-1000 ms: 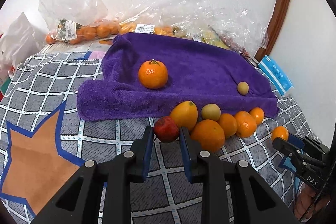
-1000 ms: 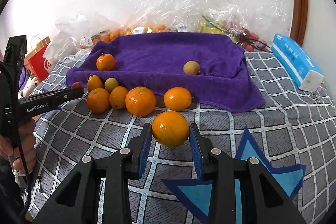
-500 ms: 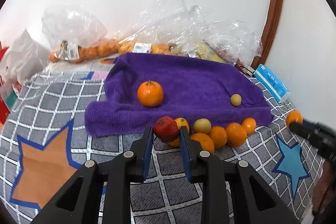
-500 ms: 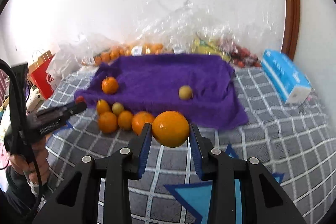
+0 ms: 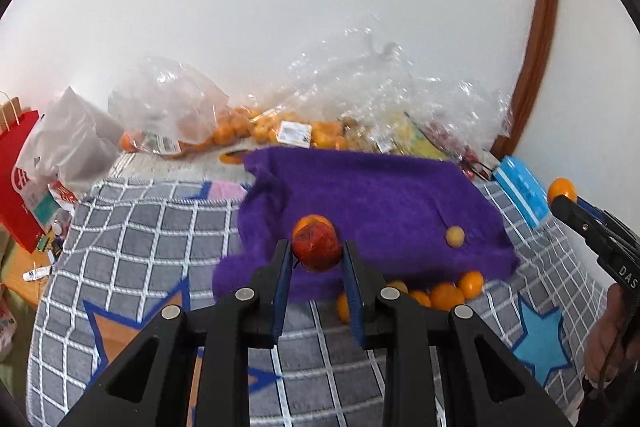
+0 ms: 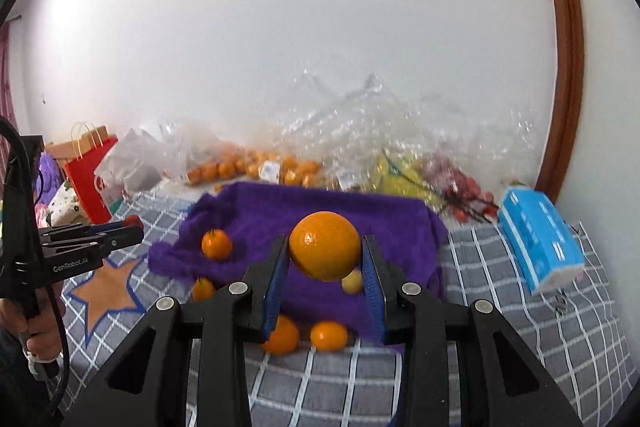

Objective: Organize fruits
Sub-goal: 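Carry the red fruit with the left tool while the right tool carries the orange onto the towel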

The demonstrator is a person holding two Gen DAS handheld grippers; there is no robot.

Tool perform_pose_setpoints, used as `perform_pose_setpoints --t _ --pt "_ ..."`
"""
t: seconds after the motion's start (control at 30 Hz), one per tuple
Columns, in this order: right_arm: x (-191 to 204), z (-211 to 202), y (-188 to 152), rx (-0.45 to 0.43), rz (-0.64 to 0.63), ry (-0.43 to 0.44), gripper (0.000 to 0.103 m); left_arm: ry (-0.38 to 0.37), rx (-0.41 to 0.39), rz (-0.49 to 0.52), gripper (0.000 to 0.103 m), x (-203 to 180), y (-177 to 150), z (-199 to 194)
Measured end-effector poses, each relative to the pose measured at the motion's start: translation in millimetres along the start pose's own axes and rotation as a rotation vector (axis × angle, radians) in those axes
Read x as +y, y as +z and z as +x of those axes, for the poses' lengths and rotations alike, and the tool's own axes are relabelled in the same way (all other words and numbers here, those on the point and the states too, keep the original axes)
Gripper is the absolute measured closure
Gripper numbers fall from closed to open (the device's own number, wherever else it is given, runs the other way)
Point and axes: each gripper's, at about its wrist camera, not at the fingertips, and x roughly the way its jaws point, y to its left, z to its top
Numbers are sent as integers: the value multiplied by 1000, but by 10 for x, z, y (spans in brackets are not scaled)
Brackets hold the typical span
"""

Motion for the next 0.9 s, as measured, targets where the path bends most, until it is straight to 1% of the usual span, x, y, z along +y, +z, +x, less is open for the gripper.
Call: perform_pose_setpoints --t 0.13,0.33,0.43,0.57,0.63,0.73,0.83,0.9 --pt "-53 103 128 -25 7 -16 67 6 -11 -11 79 30 149 136" --pt "-178 298 251 -36 11 -33 67 2 8 -39 79 72 276 395" --pt "-257 465 161 -13 23 -44 67 7 17 -51 79 93 264 550" --pt "-386 724 -20 55 60 -40 67 7 50 -67 79 177 198 759" --pt "-457 826 -75 91 69 -64 67 8 62 -76 79 231 174 825" --pt "-528 825 -105 90 63 -97 67 1 59 -99 79 301 146 864" --pt "-602 821 -146 91 61 -131 67 14 75 -112 79 355 99 920" --pt "-625 846 -168 104 68 -130 67 8 90 -121 79 378 79 959"
